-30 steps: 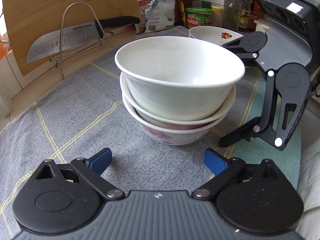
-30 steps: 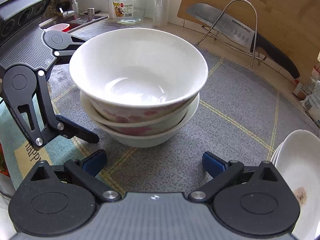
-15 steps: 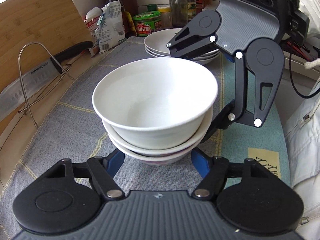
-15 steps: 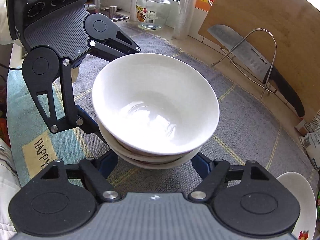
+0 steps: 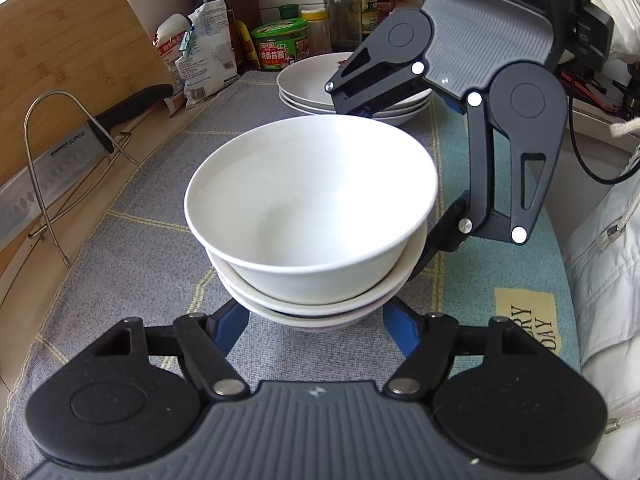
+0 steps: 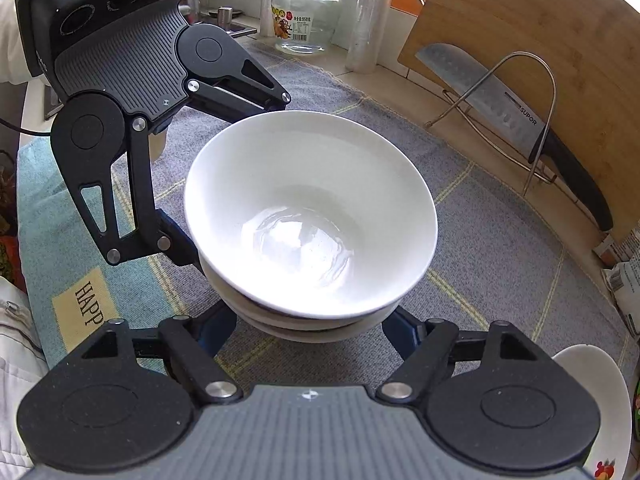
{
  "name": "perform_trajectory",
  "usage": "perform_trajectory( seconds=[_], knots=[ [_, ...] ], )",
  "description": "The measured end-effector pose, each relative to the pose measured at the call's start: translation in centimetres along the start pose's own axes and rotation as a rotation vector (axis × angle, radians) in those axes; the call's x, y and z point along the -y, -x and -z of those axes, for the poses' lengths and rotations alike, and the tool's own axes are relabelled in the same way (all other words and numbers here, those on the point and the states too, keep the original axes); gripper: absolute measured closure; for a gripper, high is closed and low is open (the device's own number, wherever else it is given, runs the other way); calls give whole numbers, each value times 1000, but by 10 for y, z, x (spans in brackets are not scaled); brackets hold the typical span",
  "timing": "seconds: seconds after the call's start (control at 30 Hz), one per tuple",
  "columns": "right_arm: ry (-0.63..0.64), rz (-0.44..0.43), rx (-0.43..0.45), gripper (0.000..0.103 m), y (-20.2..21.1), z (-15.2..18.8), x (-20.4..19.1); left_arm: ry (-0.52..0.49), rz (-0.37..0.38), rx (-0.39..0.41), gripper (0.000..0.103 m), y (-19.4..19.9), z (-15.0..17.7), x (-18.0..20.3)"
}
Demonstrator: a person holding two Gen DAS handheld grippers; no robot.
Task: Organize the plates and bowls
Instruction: 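Carry the bowl stack with both tools over the plate stack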
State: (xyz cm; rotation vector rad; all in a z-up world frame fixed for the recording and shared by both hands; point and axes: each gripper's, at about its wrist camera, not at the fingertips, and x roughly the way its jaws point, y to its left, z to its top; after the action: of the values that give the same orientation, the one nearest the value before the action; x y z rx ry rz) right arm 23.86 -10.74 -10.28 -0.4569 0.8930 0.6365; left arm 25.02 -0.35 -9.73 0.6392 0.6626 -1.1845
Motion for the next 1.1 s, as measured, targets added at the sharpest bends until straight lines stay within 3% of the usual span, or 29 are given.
perform_trajectory(
  seconds=[0.67,1.1],
  knots=[
    [74,-44,42,20,26,0,7,51,-83,-80,30,8,-24,15],
    [43,-26,55,20,61,13,26,24,-67,-85,30,8,-66,22]
  ],
)
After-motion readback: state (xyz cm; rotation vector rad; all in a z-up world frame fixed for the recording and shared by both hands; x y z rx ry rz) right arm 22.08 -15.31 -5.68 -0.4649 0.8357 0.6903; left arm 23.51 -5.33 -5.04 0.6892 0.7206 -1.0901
